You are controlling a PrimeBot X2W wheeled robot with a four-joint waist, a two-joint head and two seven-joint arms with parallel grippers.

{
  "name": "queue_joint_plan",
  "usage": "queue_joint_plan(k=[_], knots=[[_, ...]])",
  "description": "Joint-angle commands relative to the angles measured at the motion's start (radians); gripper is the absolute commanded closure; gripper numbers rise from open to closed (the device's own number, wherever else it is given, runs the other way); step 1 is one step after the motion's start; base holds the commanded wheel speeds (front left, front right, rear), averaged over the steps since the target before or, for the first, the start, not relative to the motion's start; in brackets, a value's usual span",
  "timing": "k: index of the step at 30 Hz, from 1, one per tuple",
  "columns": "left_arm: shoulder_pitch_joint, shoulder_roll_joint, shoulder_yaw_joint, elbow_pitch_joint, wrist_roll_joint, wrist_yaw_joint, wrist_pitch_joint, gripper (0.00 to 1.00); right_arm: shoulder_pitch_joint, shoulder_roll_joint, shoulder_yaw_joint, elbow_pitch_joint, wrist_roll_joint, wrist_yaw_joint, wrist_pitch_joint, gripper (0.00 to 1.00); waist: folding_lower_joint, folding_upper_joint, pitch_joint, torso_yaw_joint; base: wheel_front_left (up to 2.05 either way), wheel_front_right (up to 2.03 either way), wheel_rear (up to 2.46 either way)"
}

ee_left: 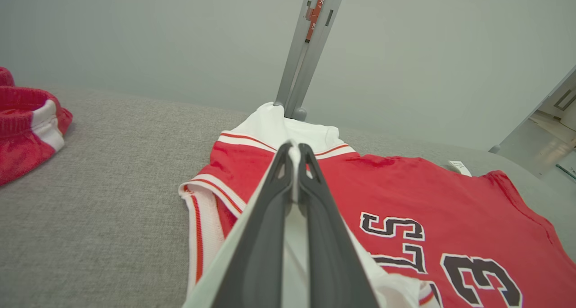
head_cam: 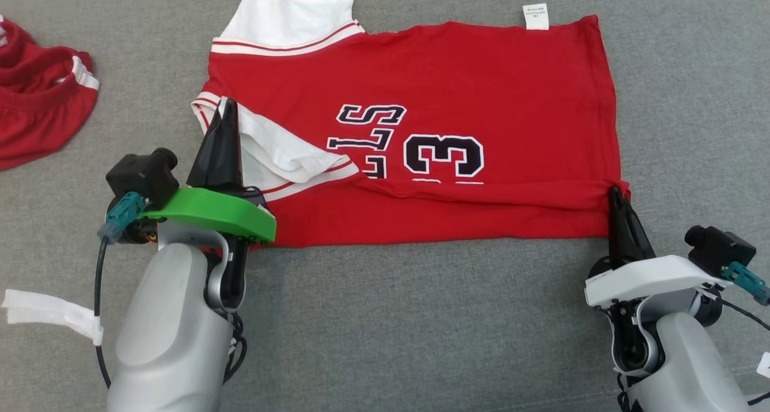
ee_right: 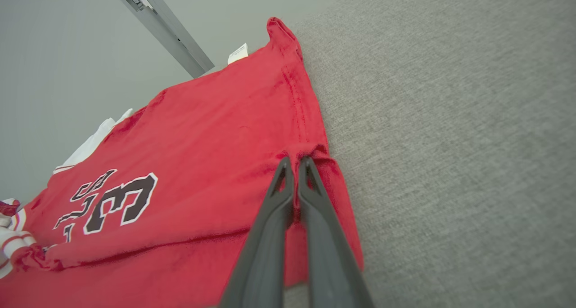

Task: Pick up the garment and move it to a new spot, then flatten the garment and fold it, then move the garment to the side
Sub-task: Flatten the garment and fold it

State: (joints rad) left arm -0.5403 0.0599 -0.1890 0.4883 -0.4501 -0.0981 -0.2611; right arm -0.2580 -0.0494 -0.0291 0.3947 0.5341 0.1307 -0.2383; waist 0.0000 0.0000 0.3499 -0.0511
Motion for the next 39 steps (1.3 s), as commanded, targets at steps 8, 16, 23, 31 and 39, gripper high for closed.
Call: queue_joint_plan(k=[8,16,23,31,39], knots=[[-0.067,-0.004,0.043,0.060,0.041,0.018,-0.004,0.00,-0.047,-0.002,0.012,0.009,0.017,0.000,-0.025,0.00,0.0000,0.0000,0.007,-0.013,0.00,0.00,0.00],[-0.006,-0.008,0.064,-0.007,0.043,0.001,-0.003,0.00,-0.018,-0.002,-0.034,-0.106,-0.016,0.000,-0.027,0.00,0.0000,0.0000,-0.024,0.008,0.00,0.00,0.00],[0.093,-0.007,0.079,-0.063,0.025,-0.008,-0.003,0.00,0.047,-0.002,-0.104,-0.159,-0.116,0.000,-0.027,0.00,0.0000,0.0000,-0.079,0.036,0.00,0.00,0.00],[0.217,0.035,0.110,-0.062,-0.014,0.031,0.114,0.00,0.108,-0.002,-0.145,-0.174,-0.175,0.000,-0.017,0.00,0.0000,0.0000,-0.145,0.062,0.00,0.00,0.00],[0.272,0.047,0.080,-0.074,-0.051,0.065,0.355,0.00,0.136,-0.002,-0.118,-0.186,-0.190,0.000,0.035,0.00,0.0000,0.0000,-0.161,0.060,0.00,0.00,0.00]])
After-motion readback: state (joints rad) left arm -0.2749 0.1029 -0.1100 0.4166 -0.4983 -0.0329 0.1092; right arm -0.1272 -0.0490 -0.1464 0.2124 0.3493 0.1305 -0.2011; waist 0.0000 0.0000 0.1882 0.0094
